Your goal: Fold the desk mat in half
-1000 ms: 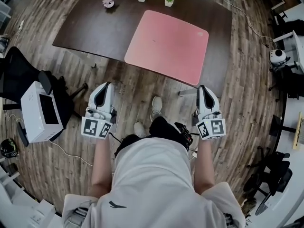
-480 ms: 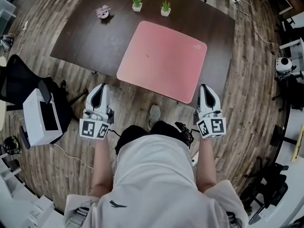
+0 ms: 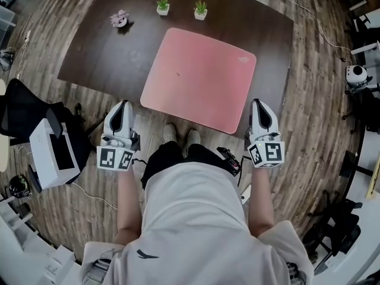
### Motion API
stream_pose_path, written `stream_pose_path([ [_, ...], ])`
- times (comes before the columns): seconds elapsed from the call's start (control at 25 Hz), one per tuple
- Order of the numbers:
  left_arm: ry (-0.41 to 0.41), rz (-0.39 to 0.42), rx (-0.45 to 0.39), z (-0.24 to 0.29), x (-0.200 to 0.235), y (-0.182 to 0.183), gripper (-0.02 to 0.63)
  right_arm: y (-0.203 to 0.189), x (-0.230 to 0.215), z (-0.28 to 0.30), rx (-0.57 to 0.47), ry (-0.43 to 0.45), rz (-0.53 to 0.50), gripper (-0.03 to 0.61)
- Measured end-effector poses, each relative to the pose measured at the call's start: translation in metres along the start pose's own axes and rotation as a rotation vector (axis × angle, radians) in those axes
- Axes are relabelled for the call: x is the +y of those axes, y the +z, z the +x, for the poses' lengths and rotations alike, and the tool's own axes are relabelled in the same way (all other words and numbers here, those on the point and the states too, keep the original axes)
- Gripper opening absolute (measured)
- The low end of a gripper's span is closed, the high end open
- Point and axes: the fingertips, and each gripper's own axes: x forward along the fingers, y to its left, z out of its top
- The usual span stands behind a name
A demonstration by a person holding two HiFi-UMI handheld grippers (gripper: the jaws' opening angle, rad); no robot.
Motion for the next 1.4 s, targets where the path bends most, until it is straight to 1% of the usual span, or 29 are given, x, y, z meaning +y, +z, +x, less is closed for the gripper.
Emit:
stream_pose_path([
  [0.24, -0.048, -0.009, 0.0, 0.024, 0.013, -0.007, 0.003, -0.004, 0.002, 0.015, -0.01, -0.042, 0.014, 0.0],
  [0.56, -0.099, 0.0, 0.015, 0.038, 0.021, -0.011, 0.003, -0.003, 0.01, 0.022, -0.007, -0.078, -0.007, 0.0],
  [0.88, -0.113, 0.004, 0.024, 0.041, 0.031, -0.009, 0.003, -0.008, 0.011, 0.022, 0.017, -0.101, 0.009, 0.0],
  [1.0, -0.12, 0.0, 0.026, 0.043, 0.032, -0.01, 0.003, -0.016, 0.008, 0.021, 0.038, -0.118, 0.024, 0.003],
  [1.12, -0.122, -0.005, 0.028, 0.044, 0.032, -0.012, 0.003, -0.029, 0.004, 0.021, 0.086, -0.129, 0.036, 0.014],
  [1.24, -0.12, -0.007, 0.031, 0.045, 0.032, -0.015, 0.003, -0.052, -0.004, 0.02, 0.168, -0.151, 0.057, 0.02],
  [1.4, -0.116, -0.007, 0.032, 0.044, 0.03, -0.015, 0.003, -0.102, -0.019, 0.017, 0.357, -0.187, 0.126, 0.071],
])
